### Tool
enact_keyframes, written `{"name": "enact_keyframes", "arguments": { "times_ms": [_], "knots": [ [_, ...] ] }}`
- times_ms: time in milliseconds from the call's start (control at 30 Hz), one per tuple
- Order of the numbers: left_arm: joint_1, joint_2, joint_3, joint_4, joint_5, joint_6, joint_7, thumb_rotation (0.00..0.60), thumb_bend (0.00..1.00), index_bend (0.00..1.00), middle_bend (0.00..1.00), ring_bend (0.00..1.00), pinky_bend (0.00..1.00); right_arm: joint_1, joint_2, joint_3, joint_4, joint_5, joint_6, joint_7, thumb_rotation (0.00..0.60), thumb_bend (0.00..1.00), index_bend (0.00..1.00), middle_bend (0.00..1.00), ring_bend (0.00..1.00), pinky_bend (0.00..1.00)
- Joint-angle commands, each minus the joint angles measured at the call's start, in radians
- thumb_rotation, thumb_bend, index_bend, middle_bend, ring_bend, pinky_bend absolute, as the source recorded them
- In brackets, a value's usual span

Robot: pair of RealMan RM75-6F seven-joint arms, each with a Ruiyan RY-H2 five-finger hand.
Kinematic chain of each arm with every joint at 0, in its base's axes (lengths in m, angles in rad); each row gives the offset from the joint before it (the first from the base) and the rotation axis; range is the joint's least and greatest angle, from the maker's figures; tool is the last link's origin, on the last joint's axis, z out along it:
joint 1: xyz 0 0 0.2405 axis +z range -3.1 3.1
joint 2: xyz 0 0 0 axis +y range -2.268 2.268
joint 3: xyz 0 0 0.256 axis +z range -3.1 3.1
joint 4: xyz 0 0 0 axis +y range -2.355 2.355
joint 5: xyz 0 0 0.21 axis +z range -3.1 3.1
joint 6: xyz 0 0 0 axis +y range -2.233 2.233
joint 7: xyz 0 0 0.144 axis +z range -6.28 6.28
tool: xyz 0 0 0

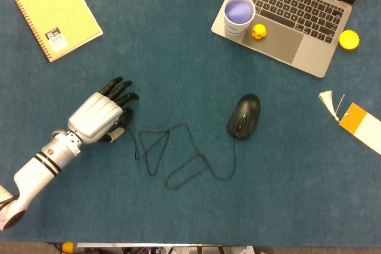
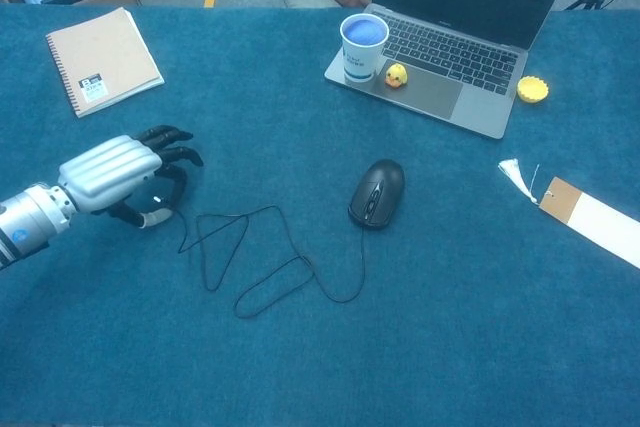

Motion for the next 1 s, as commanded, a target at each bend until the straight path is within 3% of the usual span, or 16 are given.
{"name": "enact_keyframes", "arguments": {
  "times_ms": [33, 400, 600, 1000],
  "knots": [
    [0.005, 0.029, -0.011, -0.034, -0.010, 0.021, 0.004, 0.600, 0.34, 0.56, 0.21, 0.00, 0.00, 0.001, -0.002, -0.001, 0.004, -0.002, -0.002, 0.004, 0.600, 0.37, 0.61, 0.45, 0.35, 0.42],
    [0.048, 0.229, -0.090, -0.340, -0.055, 0.168, 0.089, 0.600, 0.34, 0.57, 0.22, 0.00, 0.00, 0.009, -0.018, 0.001, 0.033, -0.006, -0.014, 0.035, 0.600, 0.37, 0.61, 0.45, 0.35, 0.42],
    [0.093, 0.335, -0.101, -0.535, -0.039, 0.256, 0.173, 0.600, 0.34, 0.58, 0.22, 0.00, 0.00, 0.016, -0.027, 0.002, 0.050, -0.006, -0.026, 0.051, 0.600, 0.37, 0.61, 0.45, 0.35, 0.42],
    [0.117, 0.393, -0.091, -0.734, 0.047, 0.277, 0.286, 0.600, 0.34, 0.59, 0.24, 0.00, 0.00, 0.028, -0.043, 0.003, 0.080, -0.010, -0.041, 0.083, 0.600, 0.37, 0.61, 0.45, 0.35, 0.42]
  ]
}}
